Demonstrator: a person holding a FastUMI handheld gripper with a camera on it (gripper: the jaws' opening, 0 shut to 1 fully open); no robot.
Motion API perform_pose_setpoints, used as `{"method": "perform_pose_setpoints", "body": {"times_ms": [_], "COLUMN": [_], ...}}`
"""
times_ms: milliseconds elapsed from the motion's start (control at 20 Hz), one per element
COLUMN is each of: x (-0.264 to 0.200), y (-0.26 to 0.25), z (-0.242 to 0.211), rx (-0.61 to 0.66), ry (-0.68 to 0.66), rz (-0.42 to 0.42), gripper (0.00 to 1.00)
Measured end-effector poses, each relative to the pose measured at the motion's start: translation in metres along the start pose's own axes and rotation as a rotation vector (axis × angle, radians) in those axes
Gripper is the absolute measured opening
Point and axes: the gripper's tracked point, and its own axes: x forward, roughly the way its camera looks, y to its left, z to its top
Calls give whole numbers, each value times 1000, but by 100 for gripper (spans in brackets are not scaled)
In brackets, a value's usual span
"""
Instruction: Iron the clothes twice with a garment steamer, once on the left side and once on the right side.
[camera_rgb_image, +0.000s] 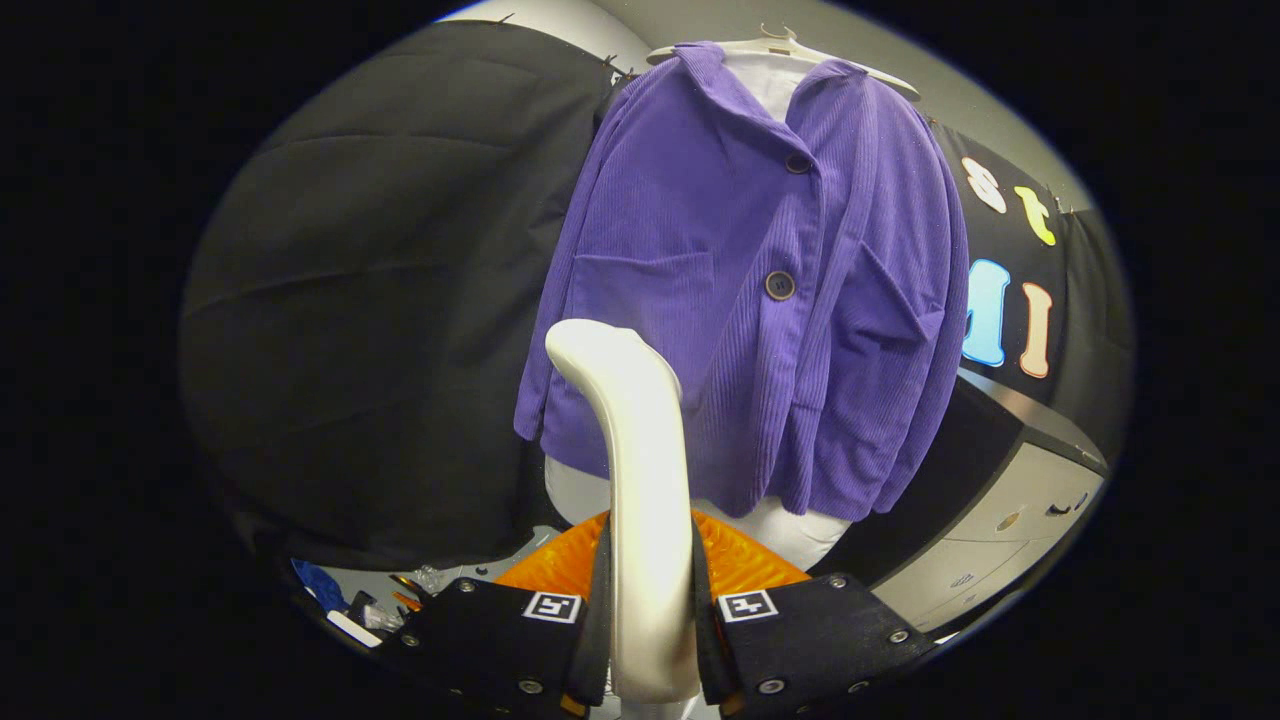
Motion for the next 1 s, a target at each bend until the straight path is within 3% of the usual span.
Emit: {"method": "perform_pose_setpoints", "body": {"times_ms": [550, 1000], "x": [-10, -86], "y": [9, 1], "z": [-76, -113], "rx": [5, 26], "ry": [141, 121], "rz": [40, 54], "gripper": [35, 36]}}
